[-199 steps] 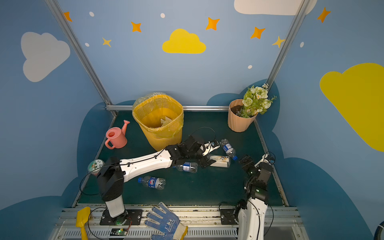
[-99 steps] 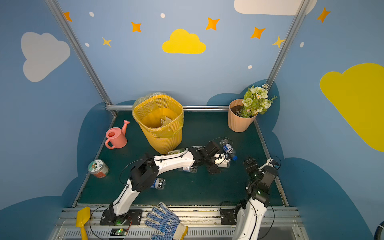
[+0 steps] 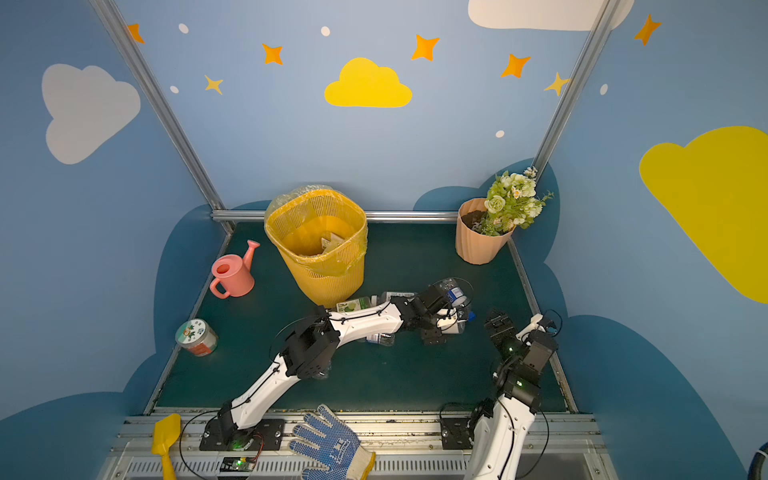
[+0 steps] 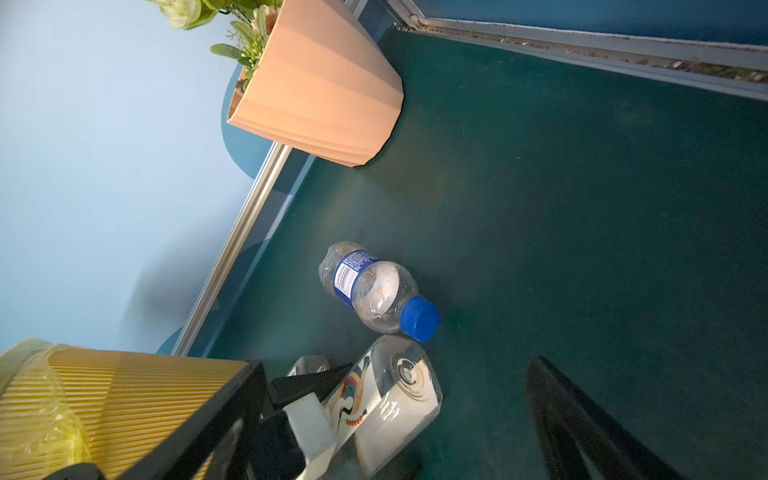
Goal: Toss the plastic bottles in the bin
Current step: 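Lower the left gripper onto the crane-printed bottle and close it, then lift the crane-printed bottle with the left gripper and release it over the yellow bin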
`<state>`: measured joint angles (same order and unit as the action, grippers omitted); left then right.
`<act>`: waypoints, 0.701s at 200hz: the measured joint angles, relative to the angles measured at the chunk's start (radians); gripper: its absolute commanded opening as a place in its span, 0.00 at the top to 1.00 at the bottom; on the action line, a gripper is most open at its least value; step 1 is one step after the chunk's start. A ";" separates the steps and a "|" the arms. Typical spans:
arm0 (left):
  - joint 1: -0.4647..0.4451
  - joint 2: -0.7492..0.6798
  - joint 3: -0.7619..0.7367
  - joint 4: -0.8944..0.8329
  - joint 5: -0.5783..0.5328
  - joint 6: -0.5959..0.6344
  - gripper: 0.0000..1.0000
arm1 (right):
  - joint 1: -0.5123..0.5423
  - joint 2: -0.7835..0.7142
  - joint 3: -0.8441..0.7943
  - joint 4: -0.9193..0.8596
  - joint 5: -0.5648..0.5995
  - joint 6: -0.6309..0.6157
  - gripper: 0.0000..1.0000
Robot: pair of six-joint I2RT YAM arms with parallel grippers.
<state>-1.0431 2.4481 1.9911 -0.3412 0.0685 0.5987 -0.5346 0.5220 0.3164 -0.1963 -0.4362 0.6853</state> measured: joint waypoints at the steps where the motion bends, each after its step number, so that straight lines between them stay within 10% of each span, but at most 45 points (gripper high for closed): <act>1: 0.000 0.000 0.000 0.000 0.001 -0.001 0.16 | 0.000 0.000 0.000 0.000 0.000 0.000 0.05; 60: -0.002 0.000 0.016 -0.042 0.032 -0.018 0.46 | 0.000 0.005 0.000 0.025 -0.037 0.006 0.05; 140: -0.005 -0.057 0.014 -0.058 0.110 -0.102 0.54 | -0.010 0.019 0.007 0.032 -0.044 0.005 0.05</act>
<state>-1.0477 2.3913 2.0056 -0.3996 0.1787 0.4969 -0.5442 0.5411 0.3237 -0.1642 -0.4801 0.6907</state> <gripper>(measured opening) 0.545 0.952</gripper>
